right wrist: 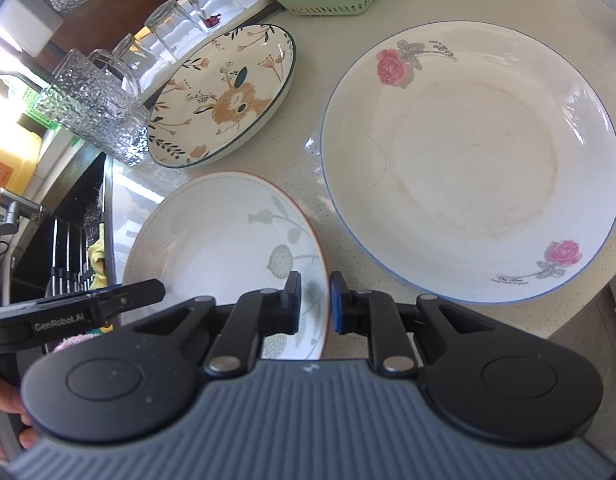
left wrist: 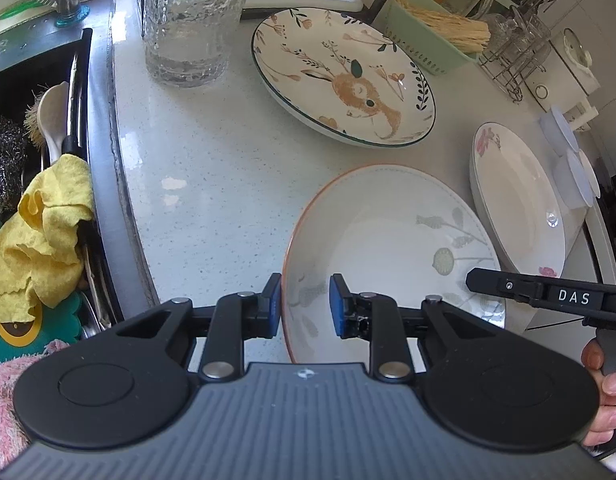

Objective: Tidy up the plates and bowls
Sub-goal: 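Lift the leaf-pattern plate with the left gripper and carry it over the rose plate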

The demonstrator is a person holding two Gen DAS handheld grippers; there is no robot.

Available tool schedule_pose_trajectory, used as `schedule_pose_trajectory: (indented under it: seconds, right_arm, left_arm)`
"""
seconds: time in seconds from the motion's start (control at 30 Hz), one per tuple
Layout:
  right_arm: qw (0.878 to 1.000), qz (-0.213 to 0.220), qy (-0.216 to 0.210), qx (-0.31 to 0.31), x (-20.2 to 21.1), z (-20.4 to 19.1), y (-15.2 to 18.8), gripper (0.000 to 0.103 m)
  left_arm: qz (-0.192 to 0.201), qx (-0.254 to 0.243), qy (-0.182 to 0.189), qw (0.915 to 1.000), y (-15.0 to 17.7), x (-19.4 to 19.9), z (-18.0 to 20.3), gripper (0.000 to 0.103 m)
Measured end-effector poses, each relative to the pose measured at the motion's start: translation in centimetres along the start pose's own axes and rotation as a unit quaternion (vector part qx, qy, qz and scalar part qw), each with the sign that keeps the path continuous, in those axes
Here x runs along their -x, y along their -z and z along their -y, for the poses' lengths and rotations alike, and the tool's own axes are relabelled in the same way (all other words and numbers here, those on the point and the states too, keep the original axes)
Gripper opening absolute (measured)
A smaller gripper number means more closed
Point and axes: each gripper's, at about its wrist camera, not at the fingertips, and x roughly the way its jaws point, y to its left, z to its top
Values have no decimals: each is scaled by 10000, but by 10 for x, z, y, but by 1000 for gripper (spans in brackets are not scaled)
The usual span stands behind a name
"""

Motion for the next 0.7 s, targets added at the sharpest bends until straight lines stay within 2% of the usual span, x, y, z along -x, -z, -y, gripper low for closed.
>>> schedule_pose_trajectory:
  seconds: [0.17,0.47,0.7]
  right_arm:
    - [9999,-53,-109,-121,2,3,-1,19]
    - [9993,97,-262,-231,19,6,-3,19]
    - [9986,203,-357,-347,48,12,-14,19]
  left_arm:
    - [-94,13,33,9999,-1,1,0,29]
    - [94,63,190,9998,-10,21,8,29]
    - [89,148,279,9995,-19,41,27,29]
